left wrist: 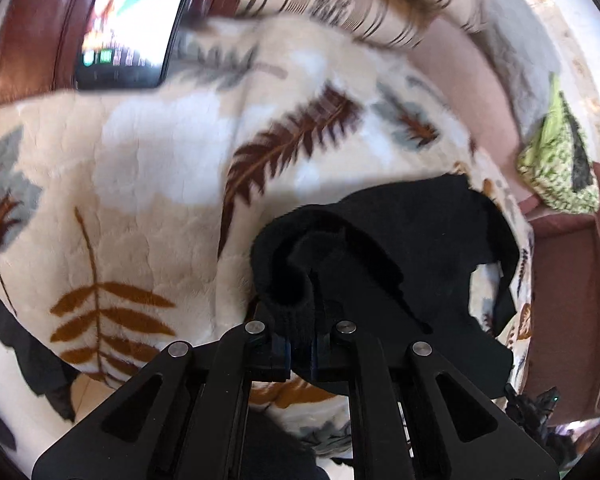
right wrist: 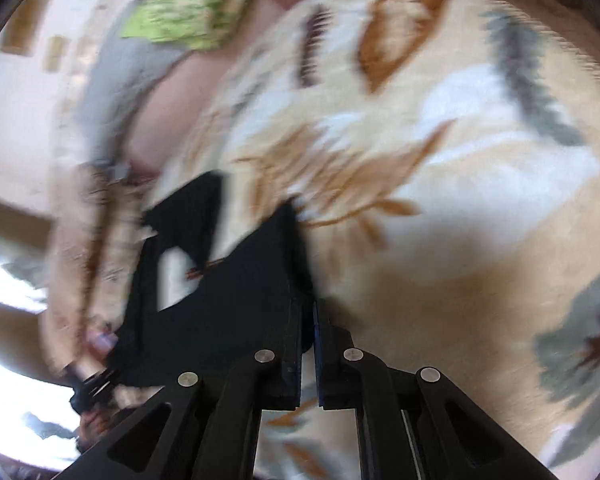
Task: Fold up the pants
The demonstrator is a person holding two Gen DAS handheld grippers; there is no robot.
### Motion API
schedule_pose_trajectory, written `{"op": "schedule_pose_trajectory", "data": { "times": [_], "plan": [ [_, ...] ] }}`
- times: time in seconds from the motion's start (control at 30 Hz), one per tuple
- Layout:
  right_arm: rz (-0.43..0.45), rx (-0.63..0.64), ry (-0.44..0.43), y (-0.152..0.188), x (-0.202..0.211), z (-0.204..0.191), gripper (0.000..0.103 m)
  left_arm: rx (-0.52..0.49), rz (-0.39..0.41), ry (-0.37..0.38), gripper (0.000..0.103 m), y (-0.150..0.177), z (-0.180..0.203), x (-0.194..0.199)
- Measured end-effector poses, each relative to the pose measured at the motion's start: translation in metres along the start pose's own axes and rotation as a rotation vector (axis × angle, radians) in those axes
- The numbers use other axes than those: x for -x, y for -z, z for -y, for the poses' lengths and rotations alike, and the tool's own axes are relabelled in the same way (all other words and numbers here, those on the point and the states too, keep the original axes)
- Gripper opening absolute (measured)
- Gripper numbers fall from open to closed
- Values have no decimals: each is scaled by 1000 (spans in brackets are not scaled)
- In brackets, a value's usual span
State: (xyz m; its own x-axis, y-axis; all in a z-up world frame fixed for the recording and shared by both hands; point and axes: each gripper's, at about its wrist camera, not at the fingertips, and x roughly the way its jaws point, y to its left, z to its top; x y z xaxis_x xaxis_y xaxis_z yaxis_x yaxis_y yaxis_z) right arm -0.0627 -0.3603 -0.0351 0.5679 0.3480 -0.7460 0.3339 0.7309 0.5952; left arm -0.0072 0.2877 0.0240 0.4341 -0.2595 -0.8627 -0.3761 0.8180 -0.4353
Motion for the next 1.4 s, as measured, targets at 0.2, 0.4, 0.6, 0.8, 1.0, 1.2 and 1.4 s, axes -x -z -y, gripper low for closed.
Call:
{"op": "schedule_pose_trajectory", "data": {
  "times": [0.2, 0.4, 0.6, 0.8, 1.0, 1.2, 1.4],
  "plan": [
    [329, 455, 250, -11, 26, -81, 5, -21, 135, -111, 12, -6, 3, 21],
    [347, 1311, 286, 67, -55, -191, 47, -47, 394, -168, 17, 5, 10, 56],
    [257, 1613, 433, 94, -123, -203, 47, -114, 513, -109, 40, 19, 20, 65],
    [146, 1576, 469, 77, -148, -210, 44, -229, 379, -9, 40, 17, 44, 47],
    [175, 1534, 525, 72, -142, -218, 5, -159, 45, 243, 44, 32, 67, -1],
    [287, 1195, 256, 41, -70, -220, 4, -51, -147, 309, 44, 36, 91, -59],
    [343, 1032, -36, 36, -9, -209, 4, 82, -152, 347, 44, 20, 91, -83]
  ]
}}
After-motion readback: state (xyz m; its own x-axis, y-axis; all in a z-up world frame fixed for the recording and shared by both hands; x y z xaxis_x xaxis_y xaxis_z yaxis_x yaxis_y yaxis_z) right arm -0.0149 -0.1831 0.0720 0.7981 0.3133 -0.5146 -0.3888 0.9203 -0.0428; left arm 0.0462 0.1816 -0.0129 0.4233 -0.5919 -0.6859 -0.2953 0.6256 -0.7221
